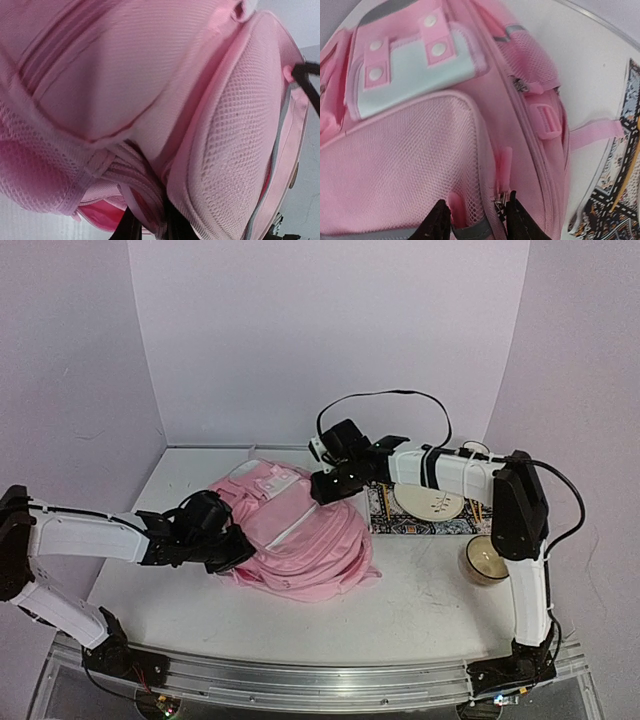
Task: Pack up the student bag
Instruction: Adjust the card case at the center of the board.
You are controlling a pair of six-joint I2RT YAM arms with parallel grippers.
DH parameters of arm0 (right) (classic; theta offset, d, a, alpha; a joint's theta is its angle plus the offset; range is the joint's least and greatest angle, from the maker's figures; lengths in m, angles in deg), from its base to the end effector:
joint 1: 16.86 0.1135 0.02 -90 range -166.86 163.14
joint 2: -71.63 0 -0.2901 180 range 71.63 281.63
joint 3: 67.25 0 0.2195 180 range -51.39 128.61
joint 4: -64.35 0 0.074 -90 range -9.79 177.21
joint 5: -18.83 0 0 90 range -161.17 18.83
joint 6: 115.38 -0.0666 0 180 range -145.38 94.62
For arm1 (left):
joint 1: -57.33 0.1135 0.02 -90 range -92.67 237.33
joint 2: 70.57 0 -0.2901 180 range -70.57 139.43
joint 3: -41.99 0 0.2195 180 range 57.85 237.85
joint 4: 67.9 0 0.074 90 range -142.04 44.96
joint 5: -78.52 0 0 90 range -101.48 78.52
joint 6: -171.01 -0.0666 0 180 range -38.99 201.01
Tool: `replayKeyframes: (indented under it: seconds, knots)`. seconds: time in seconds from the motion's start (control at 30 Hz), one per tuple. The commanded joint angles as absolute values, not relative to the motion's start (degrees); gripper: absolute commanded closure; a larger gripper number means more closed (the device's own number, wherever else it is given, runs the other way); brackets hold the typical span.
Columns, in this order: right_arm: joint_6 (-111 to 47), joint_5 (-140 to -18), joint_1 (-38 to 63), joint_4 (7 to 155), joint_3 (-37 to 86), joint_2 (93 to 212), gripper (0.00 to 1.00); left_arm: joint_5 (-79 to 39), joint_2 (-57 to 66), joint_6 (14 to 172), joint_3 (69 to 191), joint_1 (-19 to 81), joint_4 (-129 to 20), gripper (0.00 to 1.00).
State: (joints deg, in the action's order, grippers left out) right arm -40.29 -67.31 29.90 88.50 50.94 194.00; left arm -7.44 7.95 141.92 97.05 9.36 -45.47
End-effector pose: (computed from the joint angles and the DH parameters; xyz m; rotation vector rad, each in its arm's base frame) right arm 0.3580 0.3742 0.2759 -0.5400 2.0478 0.5866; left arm 0.1785 -0.1910 0.2096 -0.3208 2.5085 -0.7815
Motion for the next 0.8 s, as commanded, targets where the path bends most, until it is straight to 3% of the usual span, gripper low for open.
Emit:
replayKeyframes:
  seconds: [0.0, 0.17, 0.37, 0.57, 0.77]
  knots:
    - [-36.91, -71.17, 32.26, 81.87, 53.6, 191.42, 0.53, -17.54, 10.18, 138.41, 104.89, 1.31, -56.11, 0.9]
    - [-39.84, -71.17, 32.48, 81.79, 43.49, 182.41, 0.41, -11.48, 5.67, 136.31, 104.63, 1.26, -49.7, 0.66]
    - [-44.66, -67.13, 36.64, 77.46, 29.29, 171.2, 0.38, -1.6, -1.05, 133.49, 105.15, 1.42, -36.49, 0.47]
    - [-51.73, -63.67, 43.19, 71.71, 19.3, 164.99, 0.38, 0.83, -5.87, 133.28, 102.02, 4.23, -31.05, 0.38]
    - [-55.03, -61.37, 50.31, 67.45, 16.21, 166.14, 0.41, -0.98, -9.86, 132.45, 97.07, 10.13, -30.34, 0.34]
